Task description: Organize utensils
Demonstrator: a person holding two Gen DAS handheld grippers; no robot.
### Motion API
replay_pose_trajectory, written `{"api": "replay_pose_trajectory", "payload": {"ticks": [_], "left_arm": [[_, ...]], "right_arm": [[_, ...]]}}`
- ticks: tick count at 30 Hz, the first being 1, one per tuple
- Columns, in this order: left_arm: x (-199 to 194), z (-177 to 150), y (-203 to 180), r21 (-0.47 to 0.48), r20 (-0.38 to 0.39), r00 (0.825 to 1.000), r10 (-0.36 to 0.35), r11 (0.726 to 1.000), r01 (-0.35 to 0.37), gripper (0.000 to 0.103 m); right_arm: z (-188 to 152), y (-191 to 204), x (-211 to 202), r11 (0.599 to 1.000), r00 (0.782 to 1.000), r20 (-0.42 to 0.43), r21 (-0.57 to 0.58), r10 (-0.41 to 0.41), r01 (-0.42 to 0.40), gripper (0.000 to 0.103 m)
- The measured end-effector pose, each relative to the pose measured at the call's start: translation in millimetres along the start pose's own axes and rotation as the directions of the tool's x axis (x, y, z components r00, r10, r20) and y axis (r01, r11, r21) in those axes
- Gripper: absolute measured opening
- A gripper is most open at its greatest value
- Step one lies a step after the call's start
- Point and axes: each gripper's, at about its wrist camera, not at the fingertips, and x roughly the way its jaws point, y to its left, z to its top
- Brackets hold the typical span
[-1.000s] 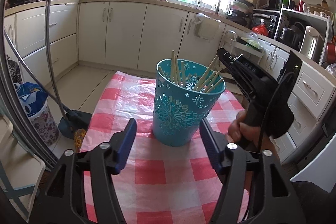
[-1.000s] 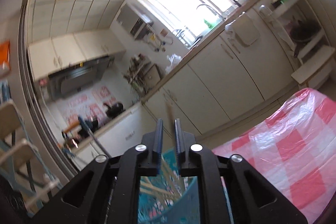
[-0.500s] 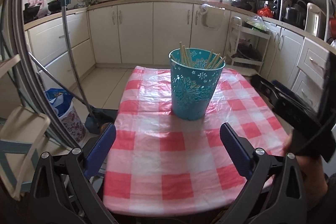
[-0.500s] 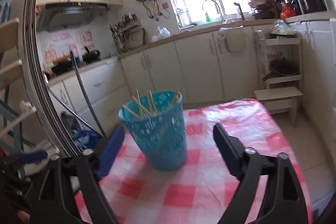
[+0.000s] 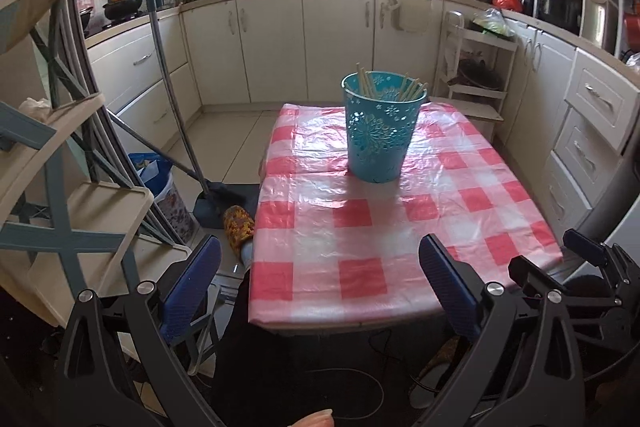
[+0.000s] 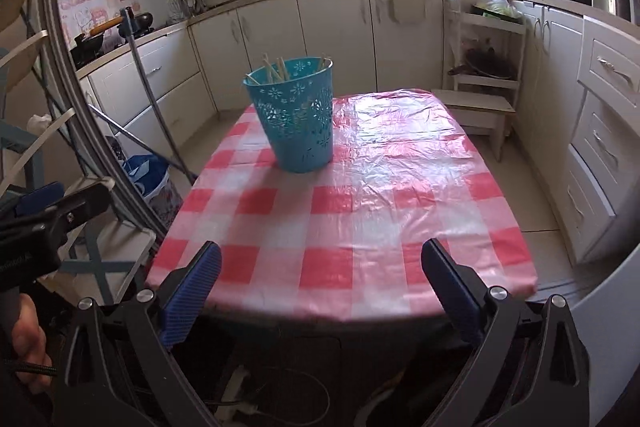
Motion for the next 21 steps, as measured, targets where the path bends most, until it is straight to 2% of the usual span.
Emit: {"api": "replay_pose_trajectory", "payload": {"ticks": [2,5,9,13,16,21], "left_arm": [[-21,-5,1,0.011,0.013,1.0,0.001,1.0,-0.001,0.095],[-42,-11,2,0.027,0.001,0.999,0.038,0.999,-0.038,0.095],[-68,-24,5,0.024,0.03,0.999,0.018,1.0,-0.019,0.095],[-88,-37,6,0.025,0.041,0.999,0.015,1.0,-0.016,0.095],[-97,-46,8,0.015,0.066,0.997,0.029,0.999,-0.03,0.095],[-110,-57,9,-0.002,0.109,0.991,0.078,0.997,-0.078,0.095]], "right_arm": [[-5,7,-25,1.0,1.0,0.005,-0.005,-0.009,0.009,0.096],[-12,15,-55,0.999,1.0,-0.013,0.025,-0.02,0.02,0.096],[-26,33,-84,0.997,0.997,-0.051,0.036,-0.061,0.063,0.096],[-49,47,-102,0.995,0.993,-0.071,0.028,-0.097,0.099,0.096],[-66,52,-111,0.993,0.992,-0.053,0.021,-0.115,0.116,0.096],[-77,48,-117,0.993,0.995,-0.04,0.058,-0.096,0.098,0.096]]}}
